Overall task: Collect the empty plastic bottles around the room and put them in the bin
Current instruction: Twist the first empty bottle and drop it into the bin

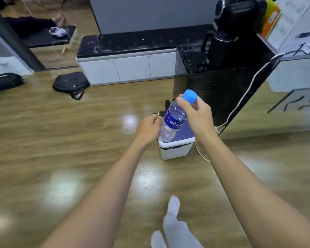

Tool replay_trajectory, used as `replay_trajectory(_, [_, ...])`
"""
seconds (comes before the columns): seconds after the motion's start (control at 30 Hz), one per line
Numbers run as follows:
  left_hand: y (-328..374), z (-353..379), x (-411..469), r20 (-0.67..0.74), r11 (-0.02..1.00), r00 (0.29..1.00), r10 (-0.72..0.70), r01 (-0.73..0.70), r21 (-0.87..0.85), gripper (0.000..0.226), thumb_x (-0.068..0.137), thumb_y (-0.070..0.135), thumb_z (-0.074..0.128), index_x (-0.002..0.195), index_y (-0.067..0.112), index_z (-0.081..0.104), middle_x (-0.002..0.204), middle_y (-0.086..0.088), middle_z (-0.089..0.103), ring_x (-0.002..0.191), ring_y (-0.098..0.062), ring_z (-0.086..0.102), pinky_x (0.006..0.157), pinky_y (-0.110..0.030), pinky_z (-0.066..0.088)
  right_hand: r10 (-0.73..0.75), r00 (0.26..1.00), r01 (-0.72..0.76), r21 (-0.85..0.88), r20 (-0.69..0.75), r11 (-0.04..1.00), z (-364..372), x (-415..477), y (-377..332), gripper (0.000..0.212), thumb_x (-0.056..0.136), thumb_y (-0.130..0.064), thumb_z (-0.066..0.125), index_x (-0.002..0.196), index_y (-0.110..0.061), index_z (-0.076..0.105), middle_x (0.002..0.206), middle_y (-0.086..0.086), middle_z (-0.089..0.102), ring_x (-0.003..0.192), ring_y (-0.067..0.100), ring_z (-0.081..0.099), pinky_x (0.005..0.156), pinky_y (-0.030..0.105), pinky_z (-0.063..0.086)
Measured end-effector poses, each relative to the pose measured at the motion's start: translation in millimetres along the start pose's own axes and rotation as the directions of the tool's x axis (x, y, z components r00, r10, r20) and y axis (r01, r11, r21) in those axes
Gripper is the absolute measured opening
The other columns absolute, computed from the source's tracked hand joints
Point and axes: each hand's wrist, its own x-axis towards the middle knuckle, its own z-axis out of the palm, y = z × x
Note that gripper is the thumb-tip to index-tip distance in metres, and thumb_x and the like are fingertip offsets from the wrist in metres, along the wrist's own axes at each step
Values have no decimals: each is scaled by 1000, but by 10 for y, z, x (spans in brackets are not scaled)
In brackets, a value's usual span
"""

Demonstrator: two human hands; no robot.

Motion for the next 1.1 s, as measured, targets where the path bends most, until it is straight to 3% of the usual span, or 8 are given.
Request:
replay_trajectory(0.23, [-897,235,1417,33,981,984,-174,170,96,27,82,39,40,74,21,59,83,-20,68,78,-41,68,74,-60,56,183,983,-185,-66,-29,981,444,1174,1007,10,91,-35,66,86,-26,64,82,-9,70,84,6,66,85,36,54])
replay_trajectory(0.4, [-1591,412,2122,138,949,946,-292,269,166,22,96,19,44,86,14,63,71,-6,60,66,-26,60,67,-34,47,359,929,-368,-115,-94,923,683,1765,2008,45,81,-51,64,93,-9,68,85,1,69,78,10,62,79,35,50])
replay_trajectory(0.5, [-2126,650,2516,235,906,890,-390,325,271,28,92,17,42,84,4,65,74,-12,61,72,-33,64,66,-33,46,466,877,-477,-102,-117,873,729,1971,2651,33,91,-43,63,101,-11,66,94,3,71,87,13,67,81,34,54])
replay_trajectory(0.6, [-2502,916,2879,303,883,872,-384,252,396,22,94,16,45,91,9,66,99,-15,68,98,-34,64,81,-33,47,491,858,-512,-190,-151,838,789,2136,3202,33,93,-42,61,102,-10,63,87,-1,67,84,14,67,77,31,52])
replay_trajectory(0.7, [-2779,1125,3124,326,844,867,-377,177,506,31,95,14,47,122,9,62,132,-16,60,122,-33,56,99,-36,44,488,862,-505,-305,-136,808,886,2249,3611,44,86,-52,60,92,-8,61,82,3,63,86,28,66,85,45,53])
replay_trajectory(0.8, [-3045,1258,3257,373,759,843,-387,61,648,26,89,13,50,114,10,60,130,-13,59,119,-35,55,100,-44,46,492,865,-484,-425,-99,765,945,2288,3877,34,91,-49,59,87,-15,58,85,1,64,88,21,62,81,37,47])
replay_trajectory(0.97, [-3319,1311,3313,420,658,850,-317,-122,743,37,84,7,57,121,7,54,132,-9,50,119,-37,48,98,-46,44,462,884,-426,-519,-65,741,946,2329,4030,33,93,-48,57,92,-15,58,91,1,65,90,19,62,78,30,45])
replay_trajectory(1.1, [-3354,1297,3347,475,628,789,-391,-149,764,58,84,15,58,139,9,41,145,-9,43,125,-38,43,103,-48,42,389,917,-377,-523,-92,765,904,2346,3991,39,92,-50,58,93,-11,60,90,1,67,84,16,62,69,25,44])
